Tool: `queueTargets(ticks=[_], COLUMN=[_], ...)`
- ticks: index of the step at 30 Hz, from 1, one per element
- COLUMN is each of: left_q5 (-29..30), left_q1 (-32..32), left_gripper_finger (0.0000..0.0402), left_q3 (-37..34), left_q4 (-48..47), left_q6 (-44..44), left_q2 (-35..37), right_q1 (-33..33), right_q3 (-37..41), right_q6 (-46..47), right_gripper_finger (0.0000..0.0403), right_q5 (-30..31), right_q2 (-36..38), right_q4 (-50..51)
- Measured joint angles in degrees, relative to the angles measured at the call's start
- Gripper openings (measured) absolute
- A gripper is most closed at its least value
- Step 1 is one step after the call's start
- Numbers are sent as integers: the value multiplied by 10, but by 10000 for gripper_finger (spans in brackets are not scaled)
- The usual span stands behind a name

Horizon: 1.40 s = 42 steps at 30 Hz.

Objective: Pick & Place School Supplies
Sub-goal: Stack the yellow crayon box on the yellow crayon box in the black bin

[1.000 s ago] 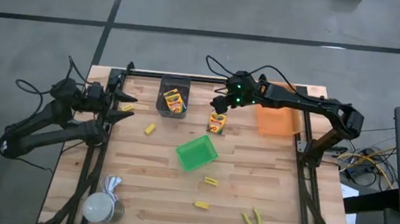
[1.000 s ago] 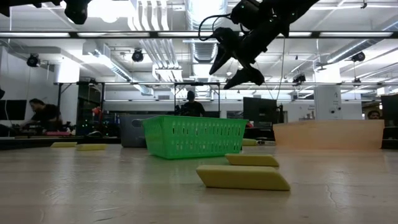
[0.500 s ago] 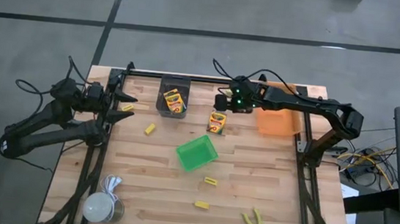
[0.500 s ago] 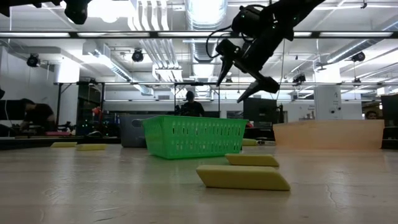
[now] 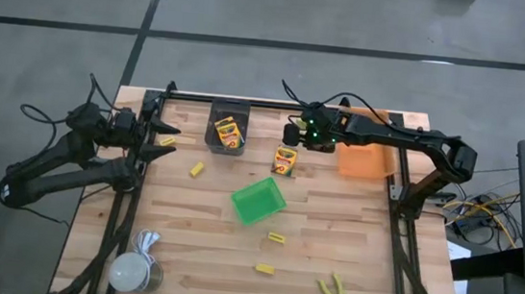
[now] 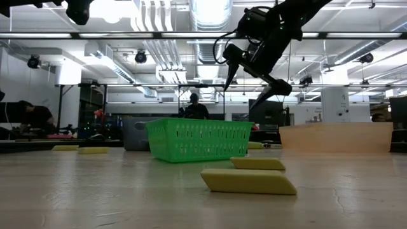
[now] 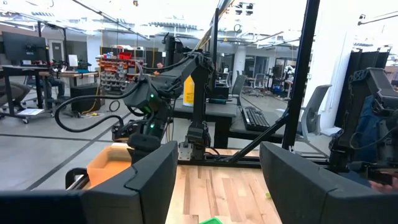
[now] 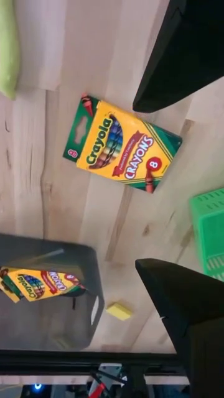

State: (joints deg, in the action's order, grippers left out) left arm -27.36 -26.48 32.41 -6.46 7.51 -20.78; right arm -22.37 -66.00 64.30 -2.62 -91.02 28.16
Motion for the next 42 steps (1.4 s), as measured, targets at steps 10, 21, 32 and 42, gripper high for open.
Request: queueTargets(ticks=[10, 21, 32, 42], left_q5=[0, 0, 0, 0], left_q1=[0, 0, 0, 0], left_gripper_finger=[234, 234, 234, 234], left_q3=[0, 0, 0, 0], left_q4=[0, 0, 0, 0], left_q6=[0, 0, 0, 0], left_q2=[0, 0, 0, 0], right_q1=[1, 1, 1, 1], right_q3=[0, 0, -93, -292], right_q6=[43, 112, 148, 117], right_gripper_finger=[400, 400, 400, 400], right_q5=[3, 29, -19, -18], right_q2=[0, -2, -132, -276], right_q4=[4, 58, 107, 285])
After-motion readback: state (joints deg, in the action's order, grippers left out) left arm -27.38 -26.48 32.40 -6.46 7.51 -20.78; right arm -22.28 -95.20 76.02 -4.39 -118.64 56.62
